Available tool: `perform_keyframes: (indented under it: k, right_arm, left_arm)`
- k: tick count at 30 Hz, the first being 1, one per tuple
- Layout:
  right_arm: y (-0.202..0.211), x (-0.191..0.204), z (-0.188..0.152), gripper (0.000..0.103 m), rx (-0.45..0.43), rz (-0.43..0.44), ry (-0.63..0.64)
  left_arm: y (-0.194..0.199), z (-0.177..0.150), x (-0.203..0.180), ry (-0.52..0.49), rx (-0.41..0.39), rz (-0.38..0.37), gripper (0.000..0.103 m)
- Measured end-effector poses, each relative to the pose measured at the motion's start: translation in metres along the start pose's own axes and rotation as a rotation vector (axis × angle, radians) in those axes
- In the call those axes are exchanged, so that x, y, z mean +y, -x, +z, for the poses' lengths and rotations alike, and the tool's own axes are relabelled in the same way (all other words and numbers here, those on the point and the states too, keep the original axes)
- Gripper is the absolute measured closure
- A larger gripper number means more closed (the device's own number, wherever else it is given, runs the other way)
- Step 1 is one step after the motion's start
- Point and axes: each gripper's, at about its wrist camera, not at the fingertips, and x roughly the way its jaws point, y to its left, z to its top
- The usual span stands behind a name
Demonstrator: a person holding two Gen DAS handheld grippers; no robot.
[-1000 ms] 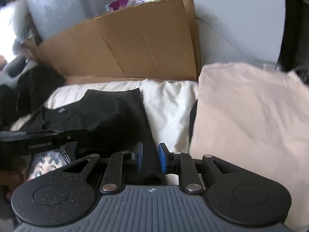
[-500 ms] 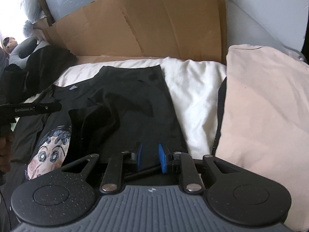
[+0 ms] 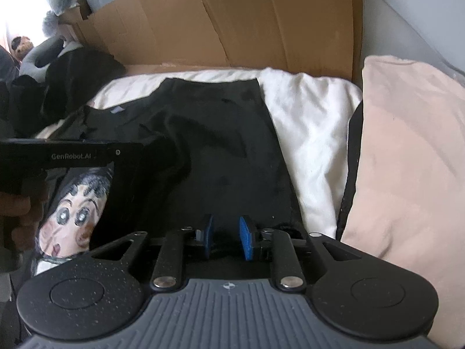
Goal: Fold clothes
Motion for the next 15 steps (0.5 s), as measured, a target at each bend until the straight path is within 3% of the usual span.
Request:
perform_keyframes:
  k: [4, 6, 8, 15]
  right_arm:
    - [-0.003, -0.002, -0.003, 0.076, 0.013, -0.007, 0.013]
    - [-0.004, -0.001, -0.004, 0.076, 0.015, -0.010, 0.021]
    - [-0.005, -0.001, -0.004, 0.076, 0.017, -0.014, 0.029]
    - [-0.006, -0.001, -0.006, 0.076, 0.025, -0.024, 0.045]
  left_arm:
    - [0.002, -0.001, -0.002, -0.061, 0.004, -0.004, 0.054]
    - [0.003, -0.002, -0.003, -0.085, 0.008, -0.004, 0.069]
    - [0.004, -0.004, -0.003, -0.104, 0.011, -0.005, 0.096]
    - [0.026, -0.006, 0.000, -0.158, -0.054, -0.038, 0.102]
